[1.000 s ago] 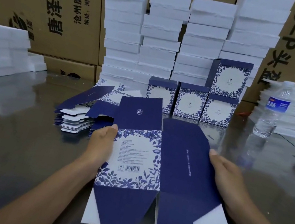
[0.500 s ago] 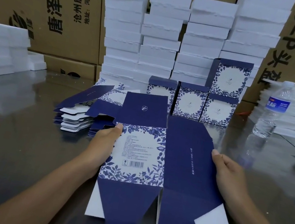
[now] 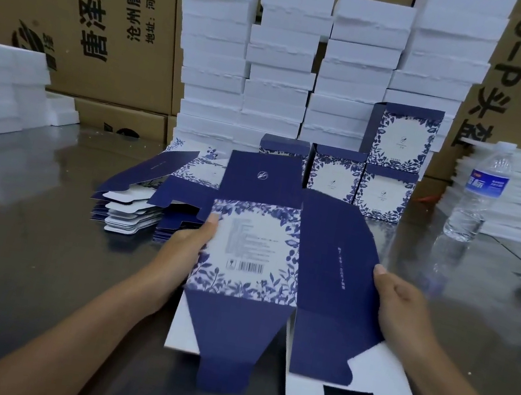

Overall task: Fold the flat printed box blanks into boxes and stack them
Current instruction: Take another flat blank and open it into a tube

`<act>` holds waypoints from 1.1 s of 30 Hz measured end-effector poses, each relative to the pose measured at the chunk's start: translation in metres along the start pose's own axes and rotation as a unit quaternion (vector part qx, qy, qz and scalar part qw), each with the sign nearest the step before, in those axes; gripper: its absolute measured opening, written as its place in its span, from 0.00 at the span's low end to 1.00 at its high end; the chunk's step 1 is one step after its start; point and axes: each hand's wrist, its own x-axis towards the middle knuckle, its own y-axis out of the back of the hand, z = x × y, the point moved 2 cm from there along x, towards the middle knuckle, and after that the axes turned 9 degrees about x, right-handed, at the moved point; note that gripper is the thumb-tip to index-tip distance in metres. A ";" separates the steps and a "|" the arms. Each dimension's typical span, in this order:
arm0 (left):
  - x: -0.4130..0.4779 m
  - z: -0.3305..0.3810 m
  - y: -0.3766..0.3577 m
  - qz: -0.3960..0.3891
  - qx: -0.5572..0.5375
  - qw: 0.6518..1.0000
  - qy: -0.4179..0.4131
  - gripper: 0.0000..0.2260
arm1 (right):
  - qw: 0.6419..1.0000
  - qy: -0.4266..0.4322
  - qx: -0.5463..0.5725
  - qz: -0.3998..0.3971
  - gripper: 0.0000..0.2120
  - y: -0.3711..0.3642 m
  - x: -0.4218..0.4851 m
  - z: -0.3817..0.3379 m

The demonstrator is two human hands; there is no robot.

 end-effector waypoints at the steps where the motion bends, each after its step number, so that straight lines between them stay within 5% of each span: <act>1: -0.002 0.001 -0.001 -0.012 0.002 1.000 -0.002 0.19 | 1.000 -0.002 0.010 0.006 0.21 0.001 0.001 0.001; 9: -0.002 0.001 0.004 -0.004 -0.067 0.998 -0.017 0.14 | 0.989 -0.057 0.132 -0.035 0.19 -0.005 -0.005 -0.005; 29: 0.000 0.001 0.002 -0.015 -0.092 0.995 -0.038 0.13 | 0.989 -0.066 0.126 -0.036 0.21 -0.006 -0.006 -0.006; 33: -0.002 0.002 0.007 0.000 -0.123 0.992 -0.035 0.12 | 0.997 -0.067 0.029 -0.027 0.20 -0.004 -0.006 -0.008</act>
